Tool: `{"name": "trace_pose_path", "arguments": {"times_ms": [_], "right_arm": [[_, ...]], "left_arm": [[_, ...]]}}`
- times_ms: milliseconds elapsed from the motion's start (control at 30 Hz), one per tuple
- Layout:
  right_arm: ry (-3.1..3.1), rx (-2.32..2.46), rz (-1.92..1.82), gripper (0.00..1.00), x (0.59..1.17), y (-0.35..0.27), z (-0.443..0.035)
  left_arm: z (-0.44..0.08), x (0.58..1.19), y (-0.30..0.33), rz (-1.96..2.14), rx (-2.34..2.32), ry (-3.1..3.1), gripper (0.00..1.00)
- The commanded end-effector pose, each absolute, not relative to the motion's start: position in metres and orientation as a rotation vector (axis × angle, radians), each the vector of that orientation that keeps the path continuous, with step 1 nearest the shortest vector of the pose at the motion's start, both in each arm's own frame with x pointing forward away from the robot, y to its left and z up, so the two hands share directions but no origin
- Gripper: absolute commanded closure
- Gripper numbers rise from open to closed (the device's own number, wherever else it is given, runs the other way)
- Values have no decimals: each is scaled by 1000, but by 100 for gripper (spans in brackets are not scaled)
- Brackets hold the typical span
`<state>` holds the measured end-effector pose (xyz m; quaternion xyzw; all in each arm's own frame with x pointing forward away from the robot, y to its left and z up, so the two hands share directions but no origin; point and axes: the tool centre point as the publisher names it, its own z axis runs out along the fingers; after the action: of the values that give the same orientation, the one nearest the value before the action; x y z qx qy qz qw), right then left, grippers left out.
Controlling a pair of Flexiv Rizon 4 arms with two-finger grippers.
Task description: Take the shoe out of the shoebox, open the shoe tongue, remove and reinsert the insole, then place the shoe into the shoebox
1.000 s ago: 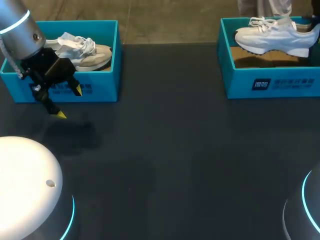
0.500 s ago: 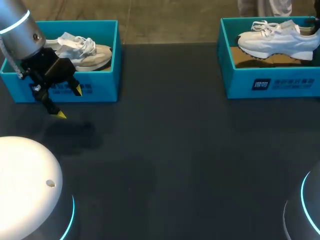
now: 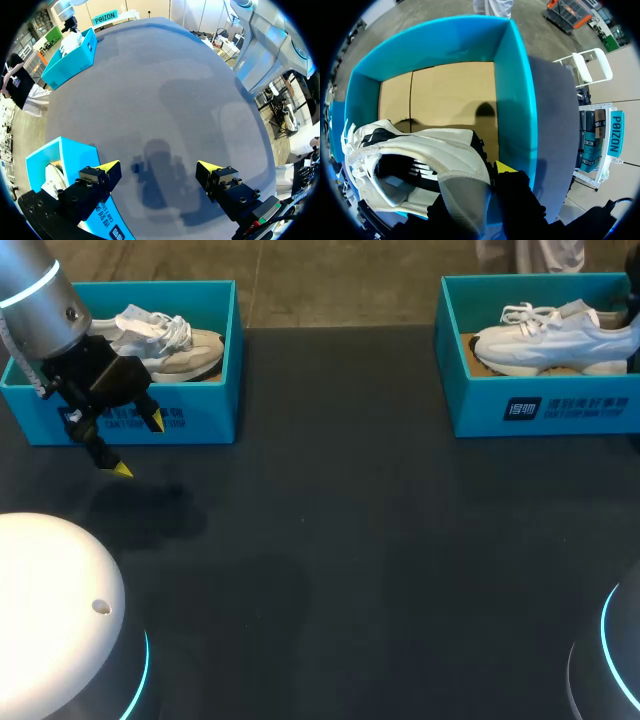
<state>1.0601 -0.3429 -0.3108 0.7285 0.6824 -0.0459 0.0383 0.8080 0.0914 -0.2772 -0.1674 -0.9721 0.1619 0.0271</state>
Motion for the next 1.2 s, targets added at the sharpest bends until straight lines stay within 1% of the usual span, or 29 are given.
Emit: {"name": "trace_pose_path", "arguments": {"times_ms": [33,400,767,1200], "right_arm": [[2089,2233,-130,100,1057,-343,-309],[2081,2216,-80,100,1054,-346,-311],[2060,2208,-77,100,1047,-357,-323],[2078,2164,-118,100,1039,-353,-342]], "left_arm": [[-277,808,92,497,-517,-3002,0],[-277,808,92,497,-517,-3002,0],[-277,808,92,497,-517,-3002,0],[-277,808,92,497,-517,-3002,0]]}}
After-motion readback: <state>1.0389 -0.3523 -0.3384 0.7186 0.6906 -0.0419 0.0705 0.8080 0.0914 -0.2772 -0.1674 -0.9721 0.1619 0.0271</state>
